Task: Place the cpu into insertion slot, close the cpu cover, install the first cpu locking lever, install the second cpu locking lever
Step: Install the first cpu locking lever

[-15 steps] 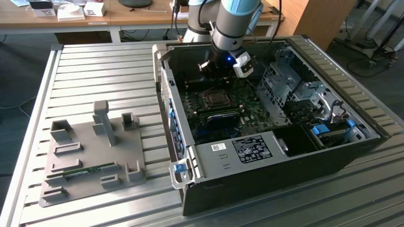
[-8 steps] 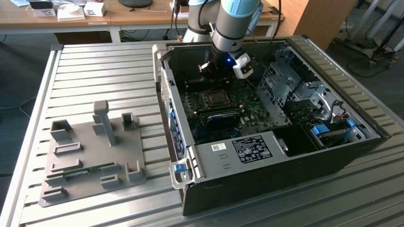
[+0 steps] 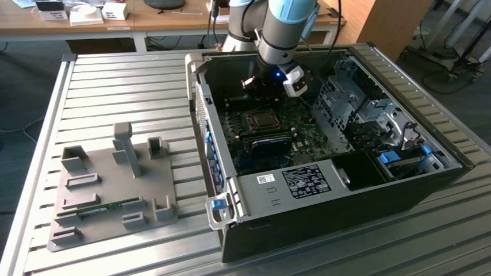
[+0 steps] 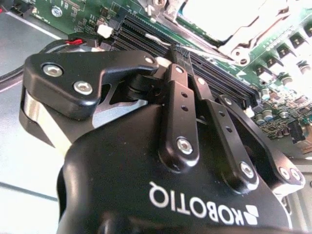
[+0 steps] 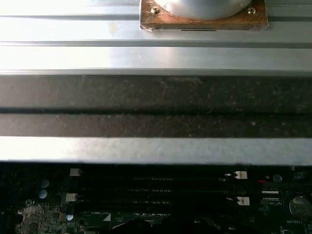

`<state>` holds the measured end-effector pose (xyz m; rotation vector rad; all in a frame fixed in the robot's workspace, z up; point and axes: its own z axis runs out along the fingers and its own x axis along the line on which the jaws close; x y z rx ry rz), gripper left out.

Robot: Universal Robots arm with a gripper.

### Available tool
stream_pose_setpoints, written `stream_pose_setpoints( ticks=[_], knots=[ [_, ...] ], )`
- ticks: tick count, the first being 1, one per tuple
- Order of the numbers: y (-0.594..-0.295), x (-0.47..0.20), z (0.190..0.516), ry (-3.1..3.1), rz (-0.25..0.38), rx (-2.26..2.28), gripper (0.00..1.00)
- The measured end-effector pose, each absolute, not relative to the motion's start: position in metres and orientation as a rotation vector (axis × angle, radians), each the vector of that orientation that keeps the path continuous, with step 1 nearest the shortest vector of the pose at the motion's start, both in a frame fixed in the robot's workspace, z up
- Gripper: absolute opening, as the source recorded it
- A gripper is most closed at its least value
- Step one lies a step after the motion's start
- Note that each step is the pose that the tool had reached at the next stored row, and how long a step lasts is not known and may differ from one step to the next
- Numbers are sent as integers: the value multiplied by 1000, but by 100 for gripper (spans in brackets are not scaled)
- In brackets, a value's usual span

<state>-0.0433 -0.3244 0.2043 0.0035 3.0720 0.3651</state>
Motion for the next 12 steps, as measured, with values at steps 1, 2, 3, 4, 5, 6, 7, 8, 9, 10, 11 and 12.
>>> stream_pose_setpoints(
  ticks=[1,2,3,4,5,6,7,8,9,10,11,12],
  knots=[
    [-324,-43,204,3072,365,4,11],
    [-324,-42,204,3072,365,4,11],
    [-324,-41,204,3072,365,4,11],
    [-323,-41,204,3072,365,3,11],
    [-323,-41,204,3072,365,4,11],
    [-323,-41,204,3072,365,4,11],
    [-323,-41,204,3072,365,8,11],
    [-323,-41,204,3071,365,18,11],
    [-323,-41,204,3070,364,31,11],
    [-323,-41,204,3069,364,44,11],
    [-323,-41,203,3068,363,52,11],
    [-323,-41,203,3068,364,53,11]
  ],
)
